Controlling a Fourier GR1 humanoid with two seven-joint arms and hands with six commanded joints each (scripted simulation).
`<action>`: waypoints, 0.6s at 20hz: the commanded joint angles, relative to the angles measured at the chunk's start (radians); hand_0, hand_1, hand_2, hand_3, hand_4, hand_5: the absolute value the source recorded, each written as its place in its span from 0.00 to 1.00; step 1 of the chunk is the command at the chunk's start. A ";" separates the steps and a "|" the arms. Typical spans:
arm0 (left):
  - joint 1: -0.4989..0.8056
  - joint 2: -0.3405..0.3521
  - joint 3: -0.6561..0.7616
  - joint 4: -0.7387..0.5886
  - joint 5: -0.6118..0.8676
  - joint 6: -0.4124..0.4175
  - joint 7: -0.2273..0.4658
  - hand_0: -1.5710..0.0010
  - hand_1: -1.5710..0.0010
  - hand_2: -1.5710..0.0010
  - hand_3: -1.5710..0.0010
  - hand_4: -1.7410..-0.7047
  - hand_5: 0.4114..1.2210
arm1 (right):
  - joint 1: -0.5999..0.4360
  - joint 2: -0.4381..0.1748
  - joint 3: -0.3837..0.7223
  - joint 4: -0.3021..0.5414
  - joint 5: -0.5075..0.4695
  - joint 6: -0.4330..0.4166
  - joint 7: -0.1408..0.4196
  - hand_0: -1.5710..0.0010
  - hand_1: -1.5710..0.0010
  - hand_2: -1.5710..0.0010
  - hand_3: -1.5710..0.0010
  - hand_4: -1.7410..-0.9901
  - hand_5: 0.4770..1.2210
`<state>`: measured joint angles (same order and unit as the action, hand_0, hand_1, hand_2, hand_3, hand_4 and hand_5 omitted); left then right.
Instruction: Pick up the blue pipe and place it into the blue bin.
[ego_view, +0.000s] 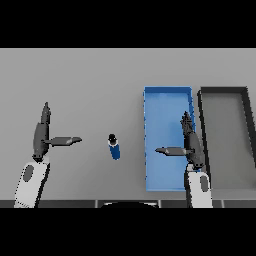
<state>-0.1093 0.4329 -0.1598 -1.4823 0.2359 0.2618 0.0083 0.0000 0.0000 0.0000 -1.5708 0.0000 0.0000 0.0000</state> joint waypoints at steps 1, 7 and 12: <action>0.002 0.000 0.001 -0.001 0.000 0.000 -0.006 1.00 1.00 1.00 1.00 0.64 0.22 | 0.002 0.001 0.001 -0.001 0.000 -0.001 -0.001 1.00 1.00 1.00 1.00 0.69 0.19; 0.033 0.083 -0.038 -0.031 0.006 -0.138 -0.057 1.00 1.00 1.00 1.00 0.64 0.22 | 0.042 -0.040 0.042 -0.048 0.047 0.027 -0.053 1.00 1.00 1.00 1.00 0.69 0.19; 0.017 0.213 -0.058 -0.022 0.042 -0.351 -0.091 1.00 1.00 1.00 1.00 0.64 0.22 | 0.124 -0.104 0.116 -0.128 0.157 0.052 -0.076 1.00 1.00 1.00 1.00 0.70 0.19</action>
<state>-0.0918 0.6462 -0.2176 -1.5047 0.2775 -0.0888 -0.0819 0.1246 -0.1041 0.1160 -1.6986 0.1568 0.0526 -0.0763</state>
